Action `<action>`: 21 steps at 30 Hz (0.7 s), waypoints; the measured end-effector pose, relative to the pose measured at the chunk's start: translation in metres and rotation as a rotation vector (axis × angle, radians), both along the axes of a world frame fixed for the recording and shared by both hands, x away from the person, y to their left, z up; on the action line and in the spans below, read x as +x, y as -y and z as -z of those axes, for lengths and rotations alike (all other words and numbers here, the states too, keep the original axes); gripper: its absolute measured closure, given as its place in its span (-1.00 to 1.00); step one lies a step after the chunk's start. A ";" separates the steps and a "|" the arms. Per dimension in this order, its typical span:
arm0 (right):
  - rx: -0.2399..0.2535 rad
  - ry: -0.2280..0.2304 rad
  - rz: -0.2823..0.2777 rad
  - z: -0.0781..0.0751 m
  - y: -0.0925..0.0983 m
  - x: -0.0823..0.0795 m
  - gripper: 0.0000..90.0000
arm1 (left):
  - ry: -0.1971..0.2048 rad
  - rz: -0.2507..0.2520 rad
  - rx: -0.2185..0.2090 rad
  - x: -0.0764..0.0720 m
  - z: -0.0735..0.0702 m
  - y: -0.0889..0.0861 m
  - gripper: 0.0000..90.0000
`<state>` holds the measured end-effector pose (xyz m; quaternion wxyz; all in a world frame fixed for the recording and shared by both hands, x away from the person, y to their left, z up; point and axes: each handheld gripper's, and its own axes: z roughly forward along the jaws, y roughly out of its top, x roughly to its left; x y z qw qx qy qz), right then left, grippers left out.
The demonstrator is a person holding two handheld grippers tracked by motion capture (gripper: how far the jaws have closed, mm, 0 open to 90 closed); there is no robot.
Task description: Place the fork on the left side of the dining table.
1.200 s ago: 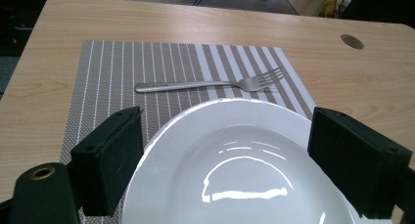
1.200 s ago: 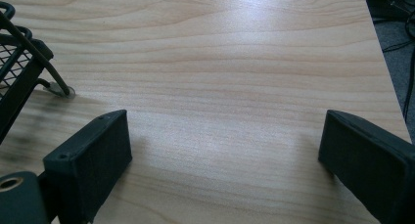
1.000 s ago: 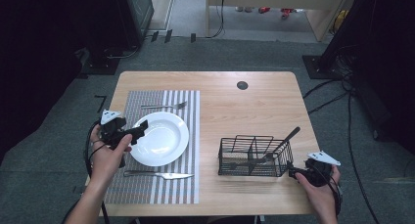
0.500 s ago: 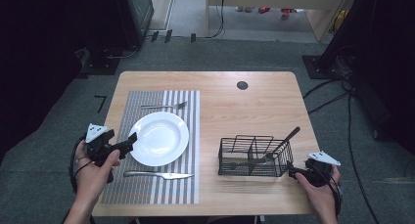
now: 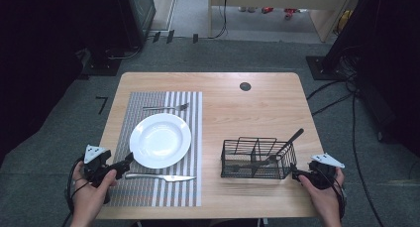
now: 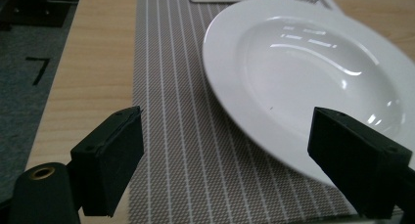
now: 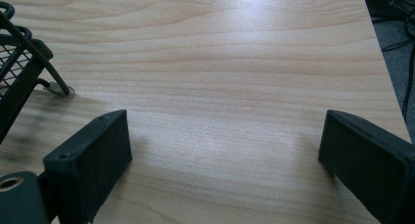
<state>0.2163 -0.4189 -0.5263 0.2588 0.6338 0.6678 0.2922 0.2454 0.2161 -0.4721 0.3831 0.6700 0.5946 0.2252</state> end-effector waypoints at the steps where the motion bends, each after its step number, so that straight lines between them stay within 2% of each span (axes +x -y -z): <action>1: 0.001 -0.001 0.002 0.000 0.000 0.000 -0.89 | -0.011 0.000 0.012 -0.001 0.001 -0.001 -0.69; 3: 0.001 0.000 0.002 0.000 0.000 0.000 -0.89 | -0.032 -0.001 0.041 -0.001 0.004 -0.002 -0.69; 10: 0.001 -0.001 0.005 0.000 0.000 0.000 -0.89 | -0.087 -0.047 0.082 0.001 0.017 -0.008 -0.69; 14: 0.001 -0.001 0.005 0.000 0.000 0.000 -0.89 | -0.090 -0.066 0.090 0.002 0.024 -0.011 -0.69; 21: 0.001 -0.001 0.005 0.000 0.000 0.000 -0.89 | -0.110 -0.069 0.101 0.006 0.033 -0.016 -0.69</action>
